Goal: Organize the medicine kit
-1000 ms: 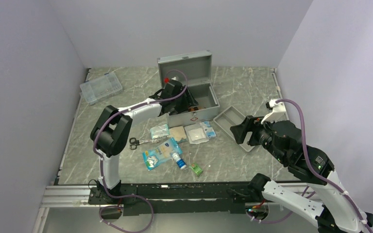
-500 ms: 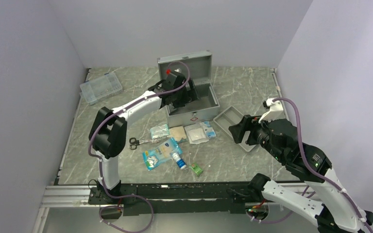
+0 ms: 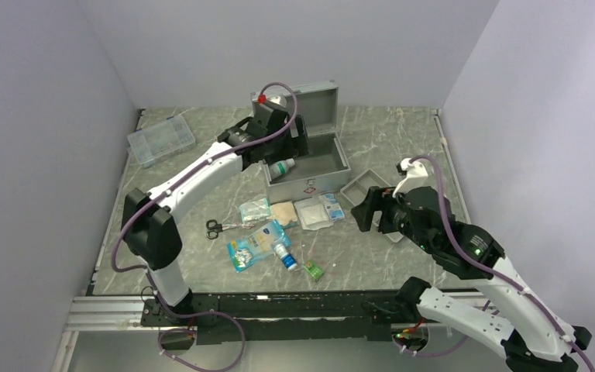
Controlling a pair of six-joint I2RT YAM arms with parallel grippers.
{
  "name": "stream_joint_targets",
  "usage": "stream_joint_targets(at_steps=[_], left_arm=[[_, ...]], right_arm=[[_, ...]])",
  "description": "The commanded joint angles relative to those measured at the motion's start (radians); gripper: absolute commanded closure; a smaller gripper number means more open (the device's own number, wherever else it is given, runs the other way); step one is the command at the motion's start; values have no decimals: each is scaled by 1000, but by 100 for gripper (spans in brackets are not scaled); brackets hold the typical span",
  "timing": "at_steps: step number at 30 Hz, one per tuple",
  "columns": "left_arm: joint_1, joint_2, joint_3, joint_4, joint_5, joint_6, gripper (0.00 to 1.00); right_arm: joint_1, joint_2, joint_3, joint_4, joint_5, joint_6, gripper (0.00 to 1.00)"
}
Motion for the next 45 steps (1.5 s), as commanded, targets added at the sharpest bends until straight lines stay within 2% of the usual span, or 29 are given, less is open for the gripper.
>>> stream_joint_targets(at_steps=[1,14,24,35,41,45], left_arm=[[-12,-114,43,-73,-39,82,1],[-13,-381,-48,-292,-5,244,1],[-12,-661,-325,-318,-8,309,1],[-12,-1021,-599,-303,7,313,1],[-12,-1238,-730,-229,28,311,1],[-12,-1328,-793,-195,39,320,1]], right_arm=[[2,35,-62,84,-48,37,17],[3,133,-182,150,-192,23,18],[37,214,-259,279,-358,-3,18],[205,464,-173,414,-278,-14,18],[247,635,-36,422,-187,-29,18],[250,755,64,430,-118,-24,18]])
